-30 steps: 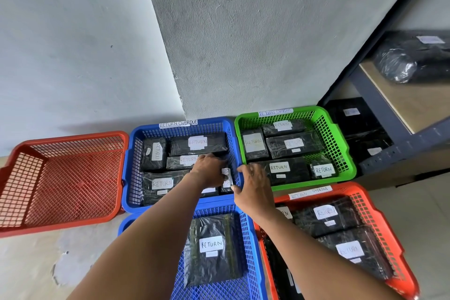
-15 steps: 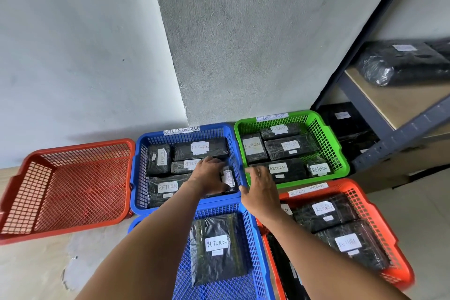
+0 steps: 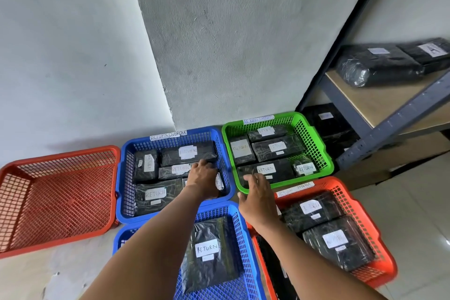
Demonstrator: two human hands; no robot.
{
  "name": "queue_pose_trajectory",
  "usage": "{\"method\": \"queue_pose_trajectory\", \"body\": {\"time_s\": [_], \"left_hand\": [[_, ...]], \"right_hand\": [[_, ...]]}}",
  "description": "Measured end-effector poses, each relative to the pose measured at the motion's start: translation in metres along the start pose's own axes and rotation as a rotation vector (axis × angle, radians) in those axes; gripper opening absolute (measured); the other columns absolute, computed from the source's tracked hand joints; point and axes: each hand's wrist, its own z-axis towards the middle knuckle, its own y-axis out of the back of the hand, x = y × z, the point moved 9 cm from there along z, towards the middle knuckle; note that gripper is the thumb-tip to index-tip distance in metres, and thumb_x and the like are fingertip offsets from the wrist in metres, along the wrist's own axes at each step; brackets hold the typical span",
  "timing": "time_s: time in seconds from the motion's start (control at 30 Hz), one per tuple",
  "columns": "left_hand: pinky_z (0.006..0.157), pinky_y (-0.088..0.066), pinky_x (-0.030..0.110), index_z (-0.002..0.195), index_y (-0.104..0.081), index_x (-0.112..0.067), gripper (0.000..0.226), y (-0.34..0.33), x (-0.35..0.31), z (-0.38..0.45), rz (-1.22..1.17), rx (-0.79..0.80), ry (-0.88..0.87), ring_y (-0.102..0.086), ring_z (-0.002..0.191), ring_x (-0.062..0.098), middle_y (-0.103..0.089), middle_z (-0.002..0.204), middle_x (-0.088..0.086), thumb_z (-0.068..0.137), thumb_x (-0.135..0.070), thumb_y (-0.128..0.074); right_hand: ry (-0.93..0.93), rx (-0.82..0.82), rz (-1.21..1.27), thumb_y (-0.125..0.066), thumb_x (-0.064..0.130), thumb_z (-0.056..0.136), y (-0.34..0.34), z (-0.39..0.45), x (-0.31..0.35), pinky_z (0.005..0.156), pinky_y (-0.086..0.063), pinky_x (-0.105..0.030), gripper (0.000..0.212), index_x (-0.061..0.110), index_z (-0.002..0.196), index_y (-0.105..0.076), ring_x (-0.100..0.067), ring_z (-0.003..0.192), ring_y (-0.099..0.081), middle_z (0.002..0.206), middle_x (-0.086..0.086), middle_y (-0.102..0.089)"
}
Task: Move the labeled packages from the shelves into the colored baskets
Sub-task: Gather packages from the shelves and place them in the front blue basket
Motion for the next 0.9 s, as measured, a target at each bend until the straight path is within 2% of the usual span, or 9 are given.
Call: {"method": "queue_pose_trajectory", "body": {"time_s": [0.17, 0.3, 0.47, 0.67, 0.77, 0.9], "left_hand": [[0.105, -0.035, 0.040, 0.123, -0.067, -0.024, 0.086, -0.006, 0.002, 0.007, 0.007, 0.003, -0.016, -0.041, 0.128, 0.023, -0.062, 0.131, -0.006, 0.066, -0.085, -0.045], [0.108, -0.034, 0.044, 0.132, -0.061, -0.025, 0.092, -0.014, 0.002, 0.009, 0.012, 0.034, 0.001, -0.042, 0.131, 0.025, -0.058, 0.139, -0.007, 0.068, -0.086, -0.037], [0.115, -0.028, 0.048, 0.149, -0.043, -0.021, 0.089, -0.023, 0.002, 0.007, 0.003, 0.093, 0.030, -0.032, 0.143, 0.028, -0.038, 0.158, -0.002, 0.082, -0.079, -0.041], [0.122, -0.016, 0.048, 0.158, -0.027, -0.024, 0.088, -0.019, 0.003, 0.002, -0.052, 0.143, 0.035, -0.016, 0.152, 0.026, -0.019, 0.166, -0.005, 0.088, -0.072, -0.049], [0.124, -0.013, 0.047, 0.158, -0.026, -0.024, 0.075, -0.003, 0.012, -0.011, -0.130, 0.085, 0.070, -0.011, 0.154, 0.026, -0.019, 0.167, -0.005, 0.095, -0.052, -0.056], [0.125, -0.015, 0.047, 0.155, -0.030, -0.018, 0.057, 0.017, 0.042, -0.035, -0.179, -0.057, 0.185, -0.008, 0.155, 0.030, -0.022, 0.166, 0.002, 0.100, -0.024, -0.046]], "right_hand": [[0.007, -0.011, 0.019, -0.063, 0.025, 0.091, 0.002, 0.003, -0.001, 0.106, -0.041, -0.033, 0.039, 0.023, 0.127, -0.051, -0.020, 0.124, -0.046, 0.132, -0.001, -0.047], [0.013, -0.013, 0.005, -0.064, 0.025, 0.090, -0.001, 0.004, -0.004, 0.104, -0.042, -0.032, 0.038, 0.023, 0.126, -0.051, -0.019, 0.121, -0.048, 0.128, 0.000, -0.049], [0.018, -0.013, -0.001, -0.063, 0.026, 0.090, -0.005, 0.003, -0.005, 0.104, -0.042, -0.035, 0.038, 0.024, 0.126, -0.052, -0.018, 0.121, -0.049, 0.129, 0.002, -0.050], [0.025, 0.016, 0.005, -0.062, 0.028, 0.091, -0.004, 0.006, -0.004, 0.106, -0.042, -0.038, 0.037, 0.023, 0.127, -0.051, -0.021, 0.125, -0.047, 0.132, -0.001, -0.049], [0.035, 0.006, 0.014, -0.062, 0.026, 0.092, 0.003, 0.005, -0.003, 0.105, -0.043, -0.037, 0.035, 0.021, 0.125, -0.052, -0.021, 0.123, -0.048, 0.129, -0.002, -0.051], [0.046, -0.030, -0.001, -0.062, 0.020, 0.092, 0.018, 0.003, 0.003, 0.100, -0.044, -0.031, 0.029, 0.017, 0.120, -0.054, -0.020, 0.115, -0.052, 0.120, -0.002, -0.054]]}}
